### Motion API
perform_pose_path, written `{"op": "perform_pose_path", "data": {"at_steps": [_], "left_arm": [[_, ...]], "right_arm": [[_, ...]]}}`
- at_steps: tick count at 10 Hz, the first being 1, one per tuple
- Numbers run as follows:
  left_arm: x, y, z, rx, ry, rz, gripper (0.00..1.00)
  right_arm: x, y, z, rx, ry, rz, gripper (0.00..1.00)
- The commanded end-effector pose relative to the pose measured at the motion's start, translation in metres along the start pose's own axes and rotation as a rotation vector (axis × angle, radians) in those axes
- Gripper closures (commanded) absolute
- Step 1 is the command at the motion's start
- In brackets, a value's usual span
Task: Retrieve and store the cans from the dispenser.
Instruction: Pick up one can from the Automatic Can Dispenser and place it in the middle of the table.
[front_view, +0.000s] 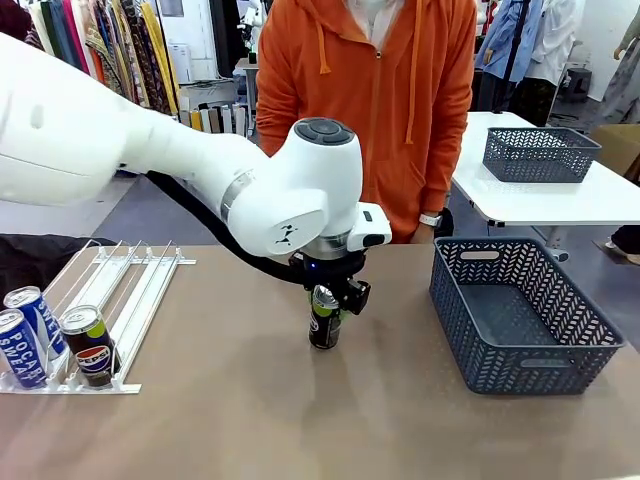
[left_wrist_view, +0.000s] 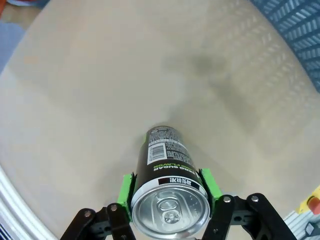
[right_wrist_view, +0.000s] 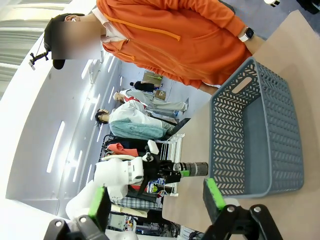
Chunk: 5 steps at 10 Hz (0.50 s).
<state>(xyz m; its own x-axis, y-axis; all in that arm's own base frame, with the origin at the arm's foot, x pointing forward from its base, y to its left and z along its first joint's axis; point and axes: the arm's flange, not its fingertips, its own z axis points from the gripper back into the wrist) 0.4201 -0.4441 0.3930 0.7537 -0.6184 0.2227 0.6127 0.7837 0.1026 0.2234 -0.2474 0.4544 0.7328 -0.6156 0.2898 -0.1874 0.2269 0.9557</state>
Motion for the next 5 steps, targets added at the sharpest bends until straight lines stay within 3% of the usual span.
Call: {"op": "perform_pose_path", "data": {"at_steps": [1,5], "left_arm": [[0.0141,-0.0035,0.0090,-0.025,0.031,0.016,1.00],[0.0132,-0.0021,0.0086,-0.017,0.036,0.023,1.00]], "right_arm": [[0.0027,0.0025,0.0012,0.012,-0.004,0.014,0.00],[0.0027,0.0025,0.0012,0.012,-0.004,0.014,0.00]]}}
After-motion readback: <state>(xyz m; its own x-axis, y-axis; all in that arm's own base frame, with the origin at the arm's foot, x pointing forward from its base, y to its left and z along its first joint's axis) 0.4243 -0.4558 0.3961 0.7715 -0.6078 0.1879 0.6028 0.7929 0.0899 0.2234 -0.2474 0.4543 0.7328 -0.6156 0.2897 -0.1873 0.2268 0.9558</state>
